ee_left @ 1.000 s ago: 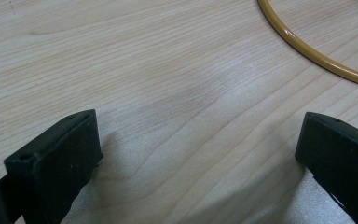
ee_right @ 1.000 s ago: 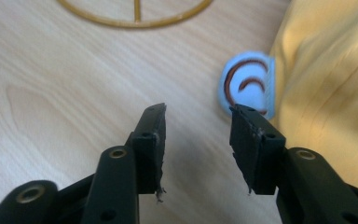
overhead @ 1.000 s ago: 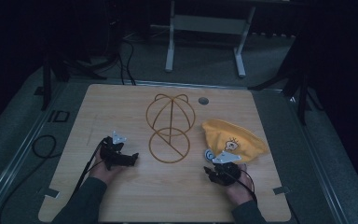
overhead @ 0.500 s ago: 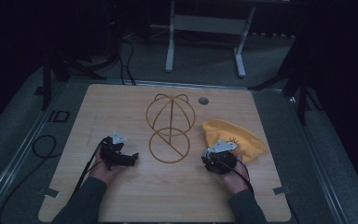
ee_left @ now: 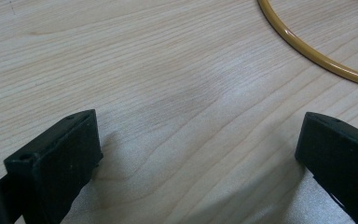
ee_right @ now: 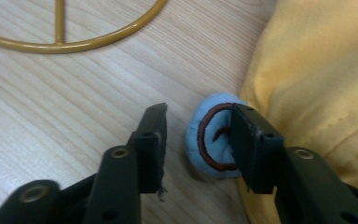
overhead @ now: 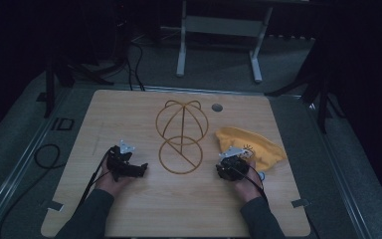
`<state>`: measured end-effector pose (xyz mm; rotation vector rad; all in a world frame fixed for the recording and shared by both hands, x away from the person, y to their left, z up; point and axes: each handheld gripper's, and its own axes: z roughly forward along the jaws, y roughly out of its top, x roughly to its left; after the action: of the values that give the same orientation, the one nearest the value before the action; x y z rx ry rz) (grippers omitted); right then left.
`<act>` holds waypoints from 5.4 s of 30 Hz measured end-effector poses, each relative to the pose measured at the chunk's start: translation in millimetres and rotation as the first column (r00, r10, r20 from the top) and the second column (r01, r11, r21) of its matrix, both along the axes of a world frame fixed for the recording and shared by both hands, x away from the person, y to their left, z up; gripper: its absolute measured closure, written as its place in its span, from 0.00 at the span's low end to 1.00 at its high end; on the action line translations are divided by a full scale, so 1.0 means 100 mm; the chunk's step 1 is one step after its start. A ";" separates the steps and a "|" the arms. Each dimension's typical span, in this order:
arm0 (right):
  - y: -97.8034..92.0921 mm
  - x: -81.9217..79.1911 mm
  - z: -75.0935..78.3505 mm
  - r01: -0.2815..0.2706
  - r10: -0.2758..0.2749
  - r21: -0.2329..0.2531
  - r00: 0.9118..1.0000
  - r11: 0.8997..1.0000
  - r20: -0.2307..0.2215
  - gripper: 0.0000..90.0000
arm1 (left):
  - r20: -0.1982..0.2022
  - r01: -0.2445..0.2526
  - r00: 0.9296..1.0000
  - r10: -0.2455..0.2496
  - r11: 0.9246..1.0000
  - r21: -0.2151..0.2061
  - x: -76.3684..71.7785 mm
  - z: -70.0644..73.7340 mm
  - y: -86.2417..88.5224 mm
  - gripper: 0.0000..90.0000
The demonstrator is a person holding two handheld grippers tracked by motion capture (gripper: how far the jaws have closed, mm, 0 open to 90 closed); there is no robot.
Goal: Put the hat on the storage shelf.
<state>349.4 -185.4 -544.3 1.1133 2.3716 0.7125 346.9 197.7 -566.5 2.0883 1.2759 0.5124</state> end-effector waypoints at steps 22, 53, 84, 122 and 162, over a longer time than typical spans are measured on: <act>-0.05 -0.02 0.07 -0.034 0.038 0.043 0.994 0.999 -0.102 0.92 | 0.000 0.000 1.000 0.000 1.000 0.000 0.00 0.00 0.00 0.00; -0.09 -0.43 0.52 -0.203 0.205 0.027 0.976 0.979 -0.071 0.93 | 0.002 -0.002 1.000 0.002 1.000 -0.004 0.00 0.00 0.00 0.00; -0.43 -0.40 1.30 -0.219 0.218 0.024 0.975 0.975 0.031 0.93 | 0.000 -0.002 1.000 0.002 1.000 -0.003 0.00 0.00 0.00 0.00; -0.20 0.27 1.68 -0.293 0.292 -0.008 0.953 0.956 -0.079 0.92 | -0.002 -0.002 1.000 0.002 1.000 -0.004 0.01 0.00 0.00 0.00; -0.07 0.07 1.73 -0.384 0.367 -0.081 0.916 0.920 -0.163 0.90 | -0.003 0.000 1.000 0.000 1.000 -0.002 0.01 0.00 0.00 0.00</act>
<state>356.6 -192.5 -371.7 0.6858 2.7527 0.6279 347.4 197.4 -566.4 2.0880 1.2773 0.5085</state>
